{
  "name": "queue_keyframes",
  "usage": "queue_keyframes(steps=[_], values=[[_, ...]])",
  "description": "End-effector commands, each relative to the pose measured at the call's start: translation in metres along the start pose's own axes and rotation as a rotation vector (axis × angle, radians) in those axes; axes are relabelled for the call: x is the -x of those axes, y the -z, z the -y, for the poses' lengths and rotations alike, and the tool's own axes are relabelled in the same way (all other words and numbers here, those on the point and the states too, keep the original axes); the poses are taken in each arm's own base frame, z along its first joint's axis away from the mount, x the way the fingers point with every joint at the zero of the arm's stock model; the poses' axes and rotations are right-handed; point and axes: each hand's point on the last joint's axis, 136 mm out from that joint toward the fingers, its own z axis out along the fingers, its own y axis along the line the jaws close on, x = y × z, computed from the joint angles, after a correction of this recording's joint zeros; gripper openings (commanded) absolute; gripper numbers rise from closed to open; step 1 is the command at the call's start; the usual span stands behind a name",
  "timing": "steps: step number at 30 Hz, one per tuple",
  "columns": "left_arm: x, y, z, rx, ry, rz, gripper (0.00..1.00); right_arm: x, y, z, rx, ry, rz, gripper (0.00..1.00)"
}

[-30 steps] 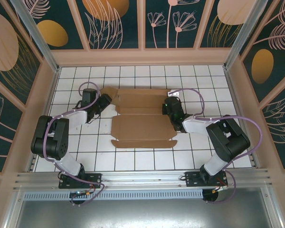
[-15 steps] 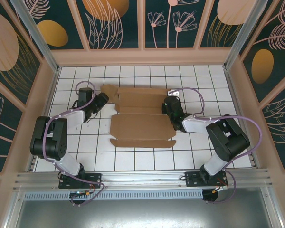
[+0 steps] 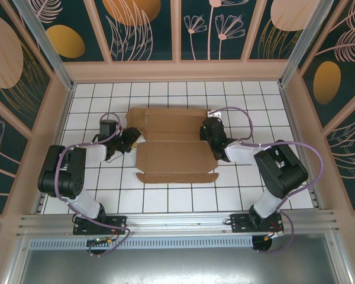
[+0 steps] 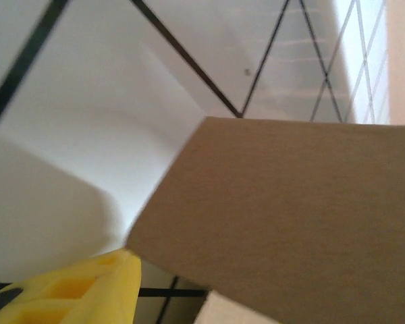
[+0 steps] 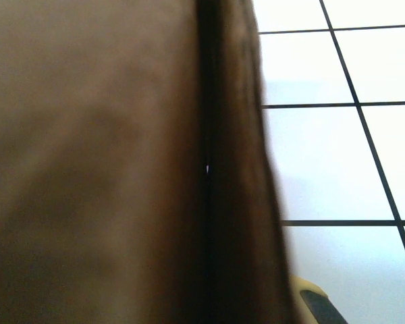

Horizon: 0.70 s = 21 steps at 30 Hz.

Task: Fold the paper box

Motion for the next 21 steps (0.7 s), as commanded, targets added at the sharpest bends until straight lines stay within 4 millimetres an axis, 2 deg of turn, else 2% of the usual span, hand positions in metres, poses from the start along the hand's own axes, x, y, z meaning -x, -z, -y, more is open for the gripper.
queue_keyframes(steps=[1, 5, 11, 15, 18, 21], values=[[-0.005, 0.003, 0.034, -0.109, -0.013, -0.03, 0.48, -0.02, -0.004, -0.007, 0.013, 0.003, -0.073, 0.0], [-0.015, -0.006, 0.041, -0.114, -0.043, -0.071, 0.37, -0.02, -0.004, -0.009, 0.016, 0.004, -0.074, 0.0], [-0.029, -0.02, 0.039, -0.1, -0.059, -0.121, 0.34, -0.02, -0.005, -0.011, 0.016, 0.014, -0.078, 0.0], [-0.035, -0.034, 0.022, -0.048, -0.047, -0.151, 0.33, -0.022, -0.006, -0.01, 0.011, 0.016, -0.083, 0.0], [-0.032, -0.032, 0.026, -0.04, -0.082, -0.141, 0.32, -0.024, -0.006, -0.008, 0.001, 0.029, -0.086, 0.0], [-0.017, -0.011, 0.047, -0.036, -0.182, -0.053, 0.35, -0.023, -0.007, -0.001, -0.014, 0.031, -0.089, 0.0]])
